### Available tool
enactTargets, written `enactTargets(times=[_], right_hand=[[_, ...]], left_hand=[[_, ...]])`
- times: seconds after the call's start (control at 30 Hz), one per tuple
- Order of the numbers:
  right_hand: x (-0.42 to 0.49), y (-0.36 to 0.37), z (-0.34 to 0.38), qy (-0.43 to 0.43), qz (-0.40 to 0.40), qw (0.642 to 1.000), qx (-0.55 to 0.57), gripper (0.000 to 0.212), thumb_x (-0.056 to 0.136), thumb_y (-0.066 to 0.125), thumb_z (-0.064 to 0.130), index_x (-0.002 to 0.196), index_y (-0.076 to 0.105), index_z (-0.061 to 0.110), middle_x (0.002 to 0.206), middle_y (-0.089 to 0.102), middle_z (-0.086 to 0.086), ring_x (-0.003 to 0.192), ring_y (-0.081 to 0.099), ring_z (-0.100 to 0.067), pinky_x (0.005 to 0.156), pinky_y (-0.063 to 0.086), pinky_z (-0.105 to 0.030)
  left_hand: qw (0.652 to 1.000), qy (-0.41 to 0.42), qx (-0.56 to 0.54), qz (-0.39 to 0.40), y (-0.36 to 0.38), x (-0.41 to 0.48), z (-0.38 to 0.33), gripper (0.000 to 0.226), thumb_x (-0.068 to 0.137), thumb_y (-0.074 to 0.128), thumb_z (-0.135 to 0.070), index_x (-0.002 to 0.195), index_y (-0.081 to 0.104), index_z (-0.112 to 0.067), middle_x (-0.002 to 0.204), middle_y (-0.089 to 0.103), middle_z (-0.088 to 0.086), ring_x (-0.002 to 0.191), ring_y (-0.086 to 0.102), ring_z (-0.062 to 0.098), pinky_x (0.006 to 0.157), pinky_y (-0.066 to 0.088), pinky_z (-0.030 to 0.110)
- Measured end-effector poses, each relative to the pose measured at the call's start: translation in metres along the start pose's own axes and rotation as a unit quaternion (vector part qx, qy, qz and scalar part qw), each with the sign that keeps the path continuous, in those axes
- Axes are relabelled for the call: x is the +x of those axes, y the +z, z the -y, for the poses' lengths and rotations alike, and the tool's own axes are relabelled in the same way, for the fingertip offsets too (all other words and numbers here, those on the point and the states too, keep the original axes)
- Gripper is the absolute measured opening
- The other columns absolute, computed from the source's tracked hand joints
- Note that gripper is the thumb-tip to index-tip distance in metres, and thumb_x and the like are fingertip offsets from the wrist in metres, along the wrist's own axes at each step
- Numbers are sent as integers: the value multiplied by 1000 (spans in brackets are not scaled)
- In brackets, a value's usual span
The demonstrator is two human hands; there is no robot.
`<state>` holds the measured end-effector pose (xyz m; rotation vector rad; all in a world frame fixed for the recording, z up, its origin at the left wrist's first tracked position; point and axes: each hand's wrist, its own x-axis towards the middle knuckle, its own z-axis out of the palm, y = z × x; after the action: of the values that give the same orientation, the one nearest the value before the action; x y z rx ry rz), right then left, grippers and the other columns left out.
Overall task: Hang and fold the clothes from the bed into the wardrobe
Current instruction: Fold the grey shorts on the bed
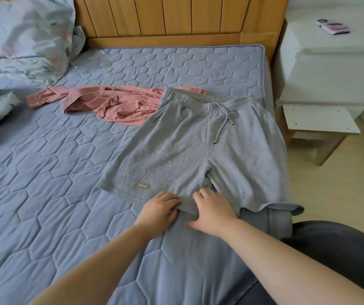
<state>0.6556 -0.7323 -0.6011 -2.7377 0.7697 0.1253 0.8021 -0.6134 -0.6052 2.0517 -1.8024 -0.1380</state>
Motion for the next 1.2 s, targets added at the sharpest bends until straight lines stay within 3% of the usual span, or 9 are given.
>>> enactTargets(times=[0.2,0.3,0.5,0.63,0.77,0.87,0.93,1.07,1.2], right_hand=[[1,-4,18,5,-75,995,-65,8,76,66,13,83,67,8,84,65,-10,78,63,-29,65,47,-34],[-4,-2,19,48,-120,990,58,26,85,60,19,67,62,1,72,61,-14,67,59,-33,55,36,-34],[-12,-1,17,56,-172,959,220,36,87,47,16,54,35,9,57,45,-10,52,41,-28,53,22,-31],[-14,4,0,91,16,987,130,40,86,47,26,52,31,10,60,37,-3,71,47,-27,60,30,-30],[-14,0,-7,55,36,979,191,51,88,50,38,49,29,12,64,43,-10,70,46,-24,64,36,-32],[-12,-13,-17,19,-75,985,155,33,84,53,28,55,39,20,68,44,3,76,43,-17,68,37,-30],[-12,-23,-30,4,-90,991,98,4,77,56,21,80,55,19,89,51,5,91,44,-18,78,34,-29],[-24,-29,-63,77,116,990,-32,53,72,58,18,122,42,21,129,36,-2,128,28,-27,111,19,-44],[-33,-36,-77,131,6,991,-29,38,79,54,8,113,46,21,118,43,-2,113,41,-25,88,35,-32]], left_hand=[[1000,-15,10,-12,-1,1,7,26,63,65,-6,88,72,-12,84,66,-1,74,64,22,59,51,24],[998,-52,9,-46,0,2,11,28,63,75,1,88,72,-8,83,66,3,74,63,26,61,51,29],[993,23,36,-112,-5,7,16,22,83,52,-18,86,70,-6,87,64,5,80,55,23,70,46,30],[992,68,101,-10,-3,3,20,24,58,71,-9,82,67,-10,104,67,8,98,60,26,79,53,33],[992,55,98,63,0,-3,18,33,62,70,-24,92,65,-11,120,63,9,108,61,27,94,49,37],[991,82,86,61,3,-1,6,39,70,69,-39,101,67,-15,120,63,3,109,60,23,95,46,33],[993,99,54,33,6,5,-10,36,76,65,-42,100,67,-15,113,64,0,104,60,20,91,48,32],[996,77,40,18,19,26,-51,34,77,58,-43,89,66,-13,93,62,-1,89,57,22,79,49,33],[997,-11,51,53,45,44,-86,43,70,68,-53,82,61,-13,81,60,2,83,54,26,76,45,35]])
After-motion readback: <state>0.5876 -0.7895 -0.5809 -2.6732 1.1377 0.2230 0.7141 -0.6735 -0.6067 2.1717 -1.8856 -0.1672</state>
